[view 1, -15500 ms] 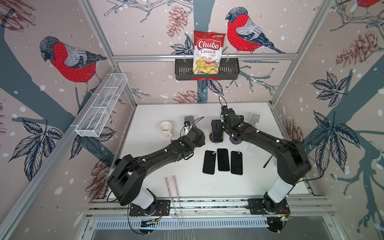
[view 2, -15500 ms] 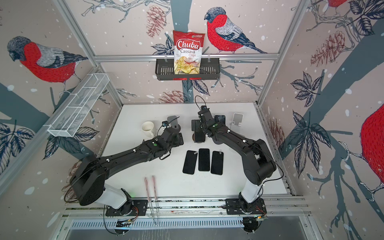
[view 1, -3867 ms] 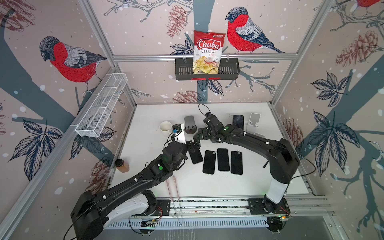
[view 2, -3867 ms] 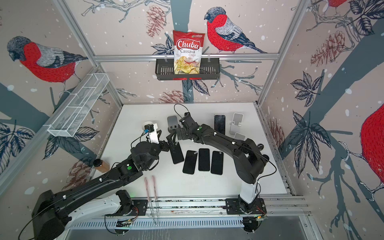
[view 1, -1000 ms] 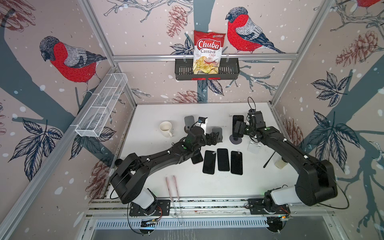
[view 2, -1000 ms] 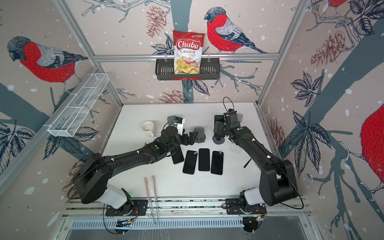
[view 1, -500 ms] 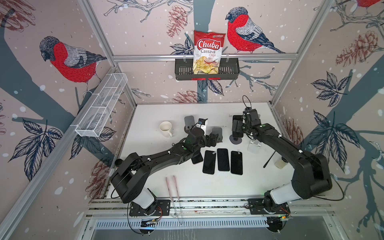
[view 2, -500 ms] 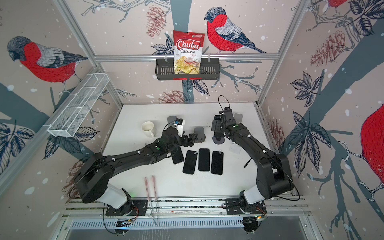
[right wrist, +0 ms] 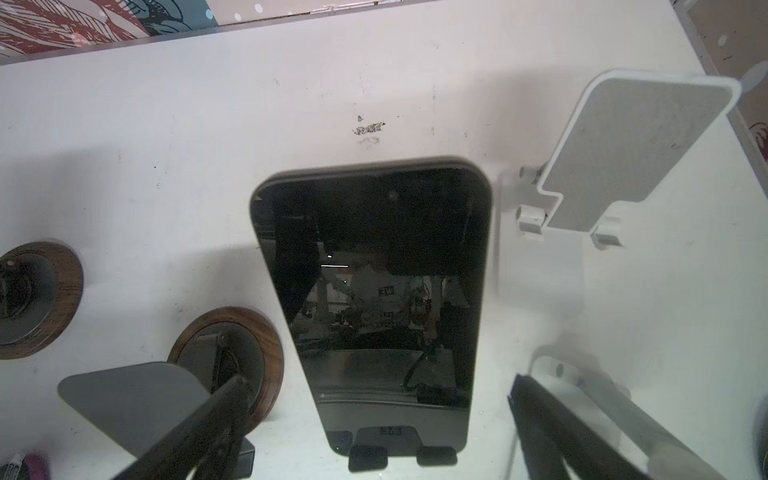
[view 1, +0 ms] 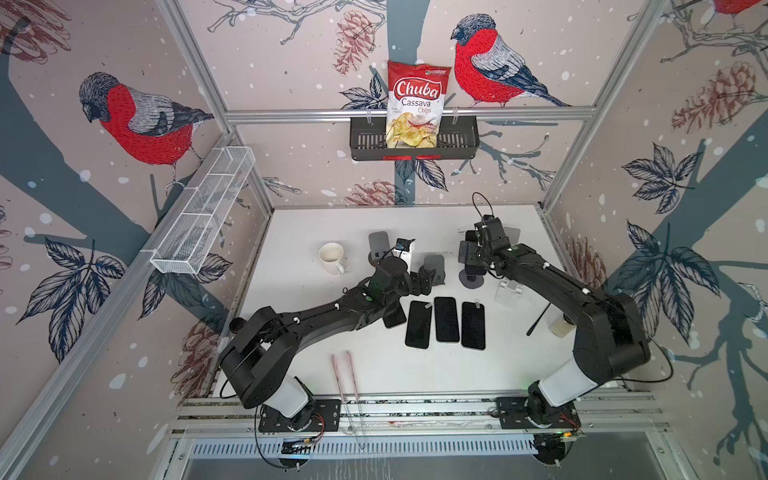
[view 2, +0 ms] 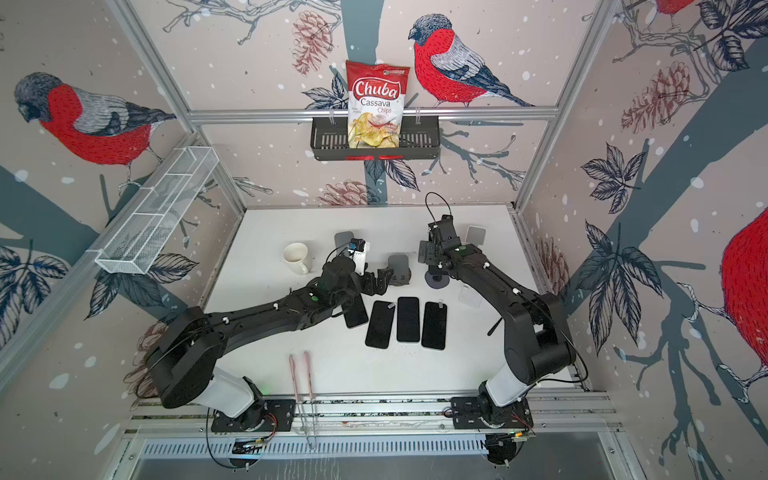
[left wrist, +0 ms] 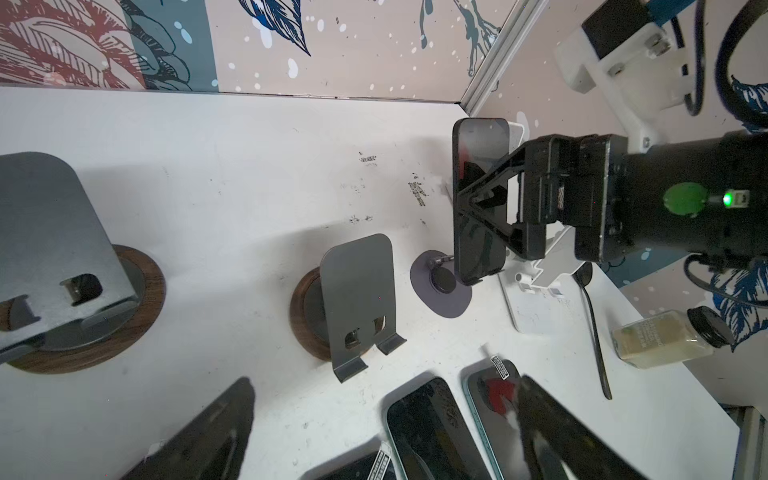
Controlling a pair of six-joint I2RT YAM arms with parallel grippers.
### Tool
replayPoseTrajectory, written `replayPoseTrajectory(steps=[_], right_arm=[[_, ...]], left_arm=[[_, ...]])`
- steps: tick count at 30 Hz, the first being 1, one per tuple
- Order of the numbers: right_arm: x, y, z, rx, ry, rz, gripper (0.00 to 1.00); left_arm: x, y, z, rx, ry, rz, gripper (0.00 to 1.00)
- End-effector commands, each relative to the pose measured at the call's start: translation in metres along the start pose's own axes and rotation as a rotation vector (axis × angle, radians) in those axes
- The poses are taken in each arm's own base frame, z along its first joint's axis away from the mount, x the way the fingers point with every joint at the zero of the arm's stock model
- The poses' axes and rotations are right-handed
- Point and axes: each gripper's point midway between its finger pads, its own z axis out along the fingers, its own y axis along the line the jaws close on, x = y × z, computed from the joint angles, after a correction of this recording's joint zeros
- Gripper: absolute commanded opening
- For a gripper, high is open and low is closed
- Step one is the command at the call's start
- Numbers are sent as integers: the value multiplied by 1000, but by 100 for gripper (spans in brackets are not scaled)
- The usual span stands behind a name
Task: Remove the phone from the phone stand
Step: 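Close the right gripper on the black phone's top edge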
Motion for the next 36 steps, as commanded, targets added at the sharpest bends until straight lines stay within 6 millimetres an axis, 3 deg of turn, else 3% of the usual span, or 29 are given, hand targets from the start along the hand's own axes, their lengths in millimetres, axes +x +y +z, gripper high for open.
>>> replayPoseTrajectory(steps=[1,16,36], right_arm=[[-9,-3,3,33,-37,9,99],[-4,-1,17,15,-49,-13,92],[2,-2,20,8,-45,-28,71]], left_arm=[[-7,-1,-2,2,-28,10,96],[-10,0,-4,-10,-33,11,96],[-12,-3,-5,1,-34,7,96]])
